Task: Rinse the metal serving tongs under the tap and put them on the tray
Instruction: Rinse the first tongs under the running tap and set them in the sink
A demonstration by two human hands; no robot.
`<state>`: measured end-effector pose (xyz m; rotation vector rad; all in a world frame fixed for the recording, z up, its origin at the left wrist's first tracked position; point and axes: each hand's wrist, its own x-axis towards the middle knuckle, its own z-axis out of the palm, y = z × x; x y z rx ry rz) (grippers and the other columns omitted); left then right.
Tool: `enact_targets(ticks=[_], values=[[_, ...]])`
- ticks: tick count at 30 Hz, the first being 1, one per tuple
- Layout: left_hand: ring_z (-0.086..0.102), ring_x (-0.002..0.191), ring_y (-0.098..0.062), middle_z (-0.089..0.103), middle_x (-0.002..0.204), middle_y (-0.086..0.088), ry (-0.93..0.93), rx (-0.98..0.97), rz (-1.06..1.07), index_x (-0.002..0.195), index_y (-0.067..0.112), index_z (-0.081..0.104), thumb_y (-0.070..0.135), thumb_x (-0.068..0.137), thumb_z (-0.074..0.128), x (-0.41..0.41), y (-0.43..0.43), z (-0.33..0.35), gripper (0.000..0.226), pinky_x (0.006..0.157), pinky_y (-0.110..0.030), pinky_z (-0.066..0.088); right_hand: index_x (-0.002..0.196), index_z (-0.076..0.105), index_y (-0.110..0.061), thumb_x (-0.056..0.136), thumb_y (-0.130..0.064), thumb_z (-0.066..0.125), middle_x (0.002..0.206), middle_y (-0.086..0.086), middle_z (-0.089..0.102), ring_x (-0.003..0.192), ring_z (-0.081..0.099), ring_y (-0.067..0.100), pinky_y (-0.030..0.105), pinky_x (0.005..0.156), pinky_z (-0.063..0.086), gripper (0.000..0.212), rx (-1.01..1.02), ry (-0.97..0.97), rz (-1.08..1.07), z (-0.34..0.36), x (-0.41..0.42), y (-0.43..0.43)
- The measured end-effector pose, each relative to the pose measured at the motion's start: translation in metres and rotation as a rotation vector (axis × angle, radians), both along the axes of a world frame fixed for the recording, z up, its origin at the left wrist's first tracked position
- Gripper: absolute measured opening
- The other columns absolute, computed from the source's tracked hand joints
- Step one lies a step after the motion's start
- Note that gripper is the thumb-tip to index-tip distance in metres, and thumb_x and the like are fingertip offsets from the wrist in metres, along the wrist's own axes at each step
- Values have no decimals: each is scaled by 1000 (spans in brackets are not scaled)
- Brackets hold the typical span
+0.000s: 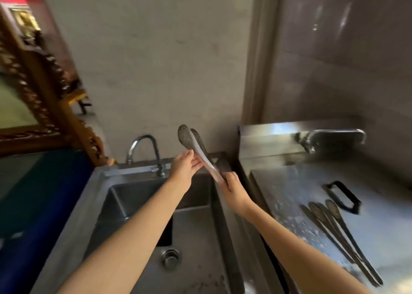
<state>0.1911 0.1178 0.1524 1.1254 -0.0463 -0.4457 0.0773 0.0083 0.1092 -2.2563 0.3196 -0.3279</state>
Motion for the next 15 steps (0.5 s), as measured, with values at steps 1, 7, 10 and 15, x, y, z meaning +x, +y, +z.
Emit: enact_targets(ticks=[1, 7, 10, 15], values=[[65, 82, -23, 64, 88, -15, 15, -66, 3, 101, 0, 55, 12, 98, 41, 4, 14, 5, 19, 81, -38, 52, 99, 54, -3, 98, -19, 41, 98, 11, 48, 92, 48, 22, 22, 76, 35, 22, 26, 0, 34, 1, 10, 14], [66, 78, -23, 67, 90, -14, -32, -69, 151, 103, 8, 57, 10, 97, 42, 24, 92, 6, 16, 62, -27, 57, 85, 53, -13, 96, -26, 46, 82, -2, 49, 65, 47, 8, 12, 52, 39, 18, 169, 84, 277, -19, 51, 99], [56, 58, -13, 67, 78, -7, -124, 22, 187, 103, 14, 59, 9, 97, 41, 33, 123, -9, 19, 52, -21, 48, 101, 56, -12, 94, -36, 49, 95, 4, 54, 80, 54, 13, 19, 68, 41, 26, 85, 228, 409, -31, 74, 127], [44, 48, -5, 58, 74, -1, -123, 143, 223, 113, 15, 54, 18, 98, 41, 59, 189, -56, 20, 41, -17, 35, 112, 55, -7, 95, -39, 44, 107, 13, 63, 93, 62, 24, 37, 84, 49, 38, 52, 359, 408, -36, 123, 146]])
